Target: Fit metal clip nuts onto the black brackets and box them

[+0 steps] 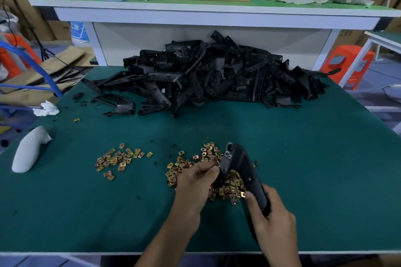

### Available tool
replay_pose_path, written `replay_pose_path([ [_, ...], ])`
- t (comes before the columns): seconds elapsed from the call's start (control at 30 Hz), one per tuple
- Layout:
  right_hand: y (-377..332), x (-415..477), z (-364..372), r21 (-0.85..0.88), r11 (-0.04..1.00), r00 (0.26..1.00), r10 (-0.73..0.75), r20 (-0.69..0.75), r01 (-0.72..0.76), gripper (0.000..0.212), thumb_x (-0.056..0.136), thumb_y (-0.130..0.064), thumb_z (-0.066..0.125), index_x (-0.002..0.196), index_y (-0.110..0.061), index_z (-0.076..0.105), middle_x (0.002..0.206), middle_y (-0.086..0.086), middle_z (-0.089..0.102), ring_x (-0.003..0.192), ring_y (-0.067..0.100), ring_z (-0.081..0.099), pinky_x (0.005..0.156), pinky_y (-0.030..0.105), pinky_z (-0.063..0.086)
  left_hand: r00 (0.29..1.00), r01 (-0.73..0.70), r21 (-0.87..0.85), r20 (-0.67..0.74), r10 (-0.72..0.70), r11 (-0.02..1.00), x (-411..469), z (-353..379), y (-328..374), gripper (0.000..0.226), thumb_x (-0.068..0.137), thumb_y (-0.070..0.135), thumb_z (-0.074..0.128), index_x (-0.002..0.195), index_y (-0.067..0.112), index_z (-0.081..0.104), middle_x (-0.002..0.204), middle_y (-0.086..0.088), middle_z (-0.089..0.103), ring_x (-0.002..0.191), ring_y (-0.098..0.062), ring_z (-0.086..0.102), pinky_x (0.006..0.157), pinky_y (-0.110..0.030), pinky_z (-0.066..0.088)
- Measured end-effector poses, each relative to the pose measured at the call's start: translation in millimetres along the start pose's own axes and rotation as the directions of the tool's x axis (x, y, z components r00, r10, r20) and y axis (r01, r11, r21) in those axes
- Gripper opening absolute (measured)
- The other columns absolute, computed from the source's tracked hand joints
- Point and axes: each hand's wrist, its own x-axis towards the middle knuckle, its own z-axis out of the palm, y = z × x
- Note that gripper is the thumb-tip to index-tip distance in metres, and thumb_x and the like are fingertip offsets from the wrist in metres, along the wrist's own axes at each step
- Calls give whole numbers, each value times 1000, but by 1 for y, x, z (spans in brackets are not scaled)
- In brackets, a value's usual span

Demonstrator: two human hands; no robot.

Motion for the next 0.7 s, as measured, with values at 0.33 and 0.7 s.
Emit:
replay_pose_path([
  [0.33,0,2,-1,20,1000,1000,0,30,0,33,84,-52,62,105,-27,65,73,-12,65,57,10,60,51,22,44,991,122,-89,75,-115,989,5,-2,5,11,92,14,72,97,19,80,84,5,74,66,-6,58,58,-23,45],
  [0.7,2,8,-4,214,973,985,54,163,-88,19,84,-53,63,101,-42,65,70,0,65,58,8,58,55,32,48,997,-78,17,23,77,997,6,-3,7,12,93,20,71,90,29,77,83,10,75,70,-3,66,60,-19,51],
])
